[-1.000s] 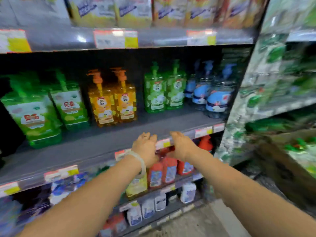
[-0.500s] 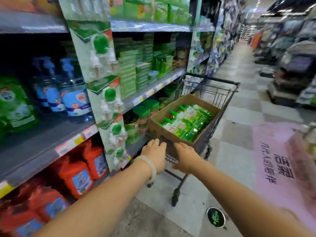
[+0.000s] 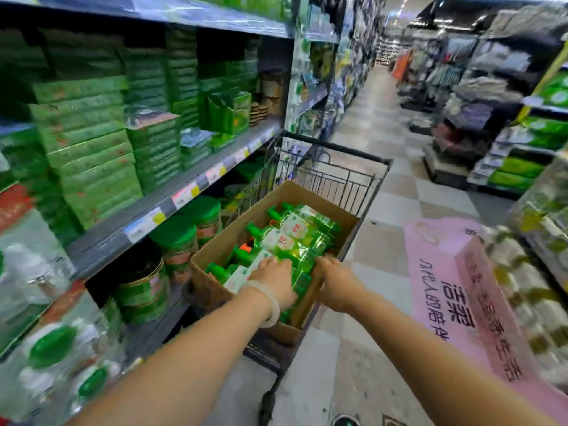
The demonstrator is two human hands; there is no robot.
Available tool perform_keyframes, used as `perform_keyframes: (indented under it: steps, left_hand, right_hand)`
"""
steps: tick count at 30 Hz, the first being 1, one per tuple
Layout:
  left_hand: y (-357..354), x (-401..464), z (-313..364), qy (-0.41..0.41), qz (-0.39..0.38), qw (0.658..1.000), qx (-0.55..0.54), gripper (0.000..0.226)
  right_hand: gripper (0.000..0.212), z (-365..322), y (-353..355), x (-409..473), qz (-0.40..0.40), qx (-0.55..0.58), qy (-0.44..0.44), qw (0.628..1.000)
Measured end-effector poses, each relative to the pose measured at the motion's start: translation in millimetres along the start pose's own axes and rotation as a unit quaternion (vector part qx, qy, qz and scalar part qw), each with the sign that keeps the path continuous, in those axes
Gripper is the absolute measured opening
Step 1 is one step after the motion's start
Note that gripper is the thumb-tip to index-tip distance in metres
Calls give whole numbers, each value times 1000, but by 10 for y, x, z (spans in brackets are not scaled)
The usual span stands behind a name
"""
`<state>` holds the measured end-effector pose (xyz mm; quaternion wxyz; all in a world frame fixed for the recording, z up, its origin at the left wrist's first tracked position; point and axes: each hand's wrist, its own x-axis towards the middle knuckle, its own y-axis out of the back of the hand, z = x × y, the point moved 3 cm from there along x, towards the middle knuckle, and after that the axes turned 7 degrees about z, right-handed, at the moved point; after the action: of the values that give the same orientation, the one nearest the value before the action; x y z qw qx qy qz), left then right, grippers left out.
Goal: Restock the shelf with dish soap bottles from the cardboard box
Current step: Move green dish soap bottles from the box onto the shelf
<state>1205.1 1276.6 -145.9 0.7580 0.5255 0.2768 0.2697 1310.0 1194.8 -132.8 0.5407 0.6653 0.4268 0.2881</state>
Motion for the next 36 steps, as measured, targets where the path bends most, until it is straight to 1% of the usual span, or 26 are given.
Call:
perform_keyframes:
  steps: [2, 4, 8, 12, 15, 19, 21, 23, 24, 26, 28, 29, 31, 32, 34, 36]
  left_hand:
    - [10, 331, -179, 32, -3, 999, -12, 60]
    - [-47, 570, -344, 46, -15, 999, -21, 59]
    - [-220, 879, -621, 102, -46, 993, -33, 54]
    - [-496, 1082, -800, 147, -60, 986, -57, 55]
    - [-715, 1257, -882, 188, -80, 976, -78, 62]
    - [-841, 1519, -874, 257, -70, 959, -101, 60]
    - [-877, 1628, -853, 306, -58, 943, -120, 59]
    - [-916, 1709, -835, 361, -28, 923, -130, 62]
    - [-928, 1734, -826, 394, -2, 909, -133, 68]
    - [-947, 1725, -822, 487, 48, 859, -151, 80]
    - [-1022, 1676, -807, 578, 79, 785, -209, 88]
    - [-1099, 1645, -806, 617, 94, 741, -247, 92]
    - [-1239, 1577, -806, 655, 124, 679, -308, 97]
    - [-1263, 1546, -807, 669, 137, 656, -322, 93]
    - [-1276, 1487, -838, 709, 149, 612, -317, 78]
    - [-1244, 1476, -877, 745, 136, 586, -289, 80]
  right_hand:
    - [73, -20, -23, 337, -21, -8, 4, 1000]
    - [78, -6, -135, 597, -53, -12, 5, 998]
    - [84, 78, -360, 1114, -95, 11, 0, 995]
    - [82, 97, -625, 1568, -144, 35, 20, 989]
    - [76, 77, -830, 1890, -185, 52, 47, 980]
    - [79, 83, -1036, 2311, -245, 55, 99, 963]
    - [77, 141, -1144, 2542, -280, 60, 120, 951]
    - [72, 204, -1179, 2757, -310, 70, 134, 938]
    - [69, 214, -1164, 2838, -320, 77, 136, 934]
    - [66, 203, -1175, 2941, -345, 97, 138, 923]
    - [67, 148, -1238, 2936, -389, 123, 138, 903]
    - [69, 95, -1270, 2890, -419, 136, 135, 888]
    - [72, -2, -1400, 2784, -456, 146, 129, 868]
    - [70, -45, -1460, 2744, -462, 141, 130, 866]
    - [60, -116, -1506, 2673, -475, 127, 127, 862]
    - [51, -147, -1576, 2654, -501, 162, 77, 846]
